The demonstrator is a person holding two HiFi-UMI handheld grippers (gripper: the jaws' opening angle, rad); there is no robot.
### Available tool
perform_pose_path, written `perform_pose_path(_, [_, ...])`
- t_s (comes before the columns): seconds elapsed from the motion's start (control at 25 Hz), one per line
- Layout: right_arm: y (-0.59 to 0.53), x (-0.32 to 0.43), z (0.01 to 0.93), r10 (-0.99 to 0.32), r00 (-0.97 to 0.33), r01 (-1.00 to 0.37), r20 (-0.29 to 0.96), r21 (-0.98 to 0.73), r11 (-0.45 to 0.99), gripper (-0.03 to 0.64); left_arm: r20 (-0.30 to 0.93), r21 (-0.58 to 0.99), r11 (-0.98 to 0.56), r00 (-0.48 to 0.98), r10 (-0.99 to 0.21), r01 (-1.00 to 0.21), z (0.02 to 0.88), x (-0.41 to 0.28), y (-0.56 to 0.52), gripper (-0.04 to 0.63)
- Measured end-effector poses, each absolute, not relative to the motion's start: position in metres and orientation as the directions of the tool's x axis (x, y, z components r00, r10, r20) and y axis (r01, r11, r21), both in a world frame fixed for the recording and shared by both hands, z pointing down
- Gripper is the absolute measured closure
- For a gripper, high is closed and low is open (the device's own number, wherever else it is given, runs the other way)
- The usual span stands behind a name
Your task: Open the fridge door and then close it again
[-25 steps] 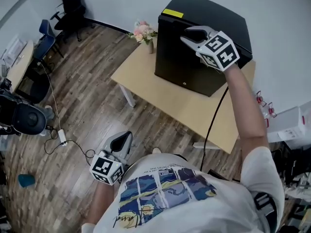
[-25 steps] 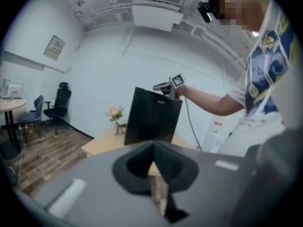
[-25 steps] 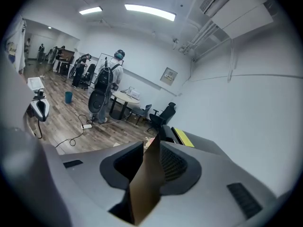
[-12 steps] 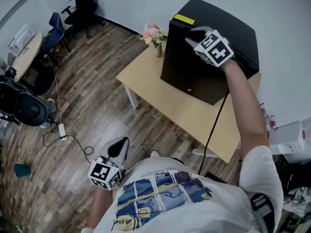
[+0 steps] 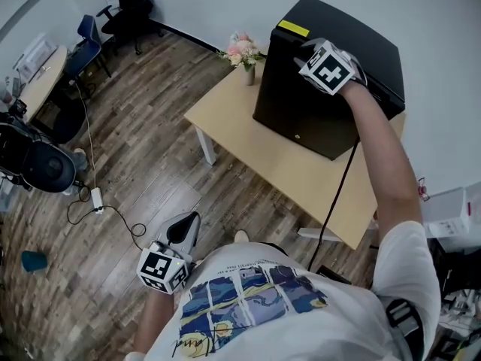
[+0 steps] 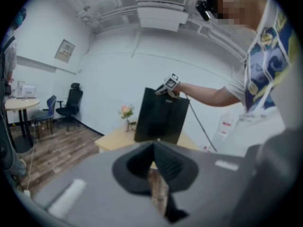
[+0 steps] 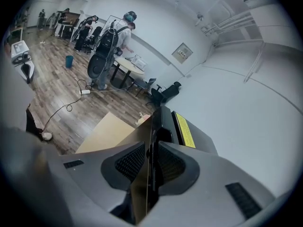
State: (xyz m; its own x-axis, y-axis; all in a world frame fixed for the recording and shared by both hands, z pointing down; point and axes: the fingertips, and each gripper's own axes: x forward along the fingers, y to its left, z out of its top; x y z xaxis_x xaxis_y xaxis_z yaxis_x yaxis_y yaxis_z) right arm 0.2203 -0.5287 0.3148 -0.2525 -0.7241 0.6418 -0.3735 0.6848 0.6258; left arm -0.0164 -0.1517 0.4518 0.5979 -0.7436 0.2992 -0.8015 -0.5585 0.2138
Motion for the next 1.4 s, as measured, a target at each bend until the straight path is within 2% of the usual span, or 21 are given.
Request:
perform_pose_path(0.44, [-0.534,0.216,0.319,-0.730,-0.203,-0.392,0.652,0.629,0.671,0.549,0.301,0.230,-0.555,0.601,-0.740,-0.799,0.457,-0.041,-0.141,0.588])
perform_pose_path(1.4, [-0.534,0.220,0.318,-0.739,-0.204,-0.426,0.643,0.621,0.658,0.557,0.307,0.225,-0.553,0.597,-0.742,-0.803,0.458,-0.071,-0.111,0.588])
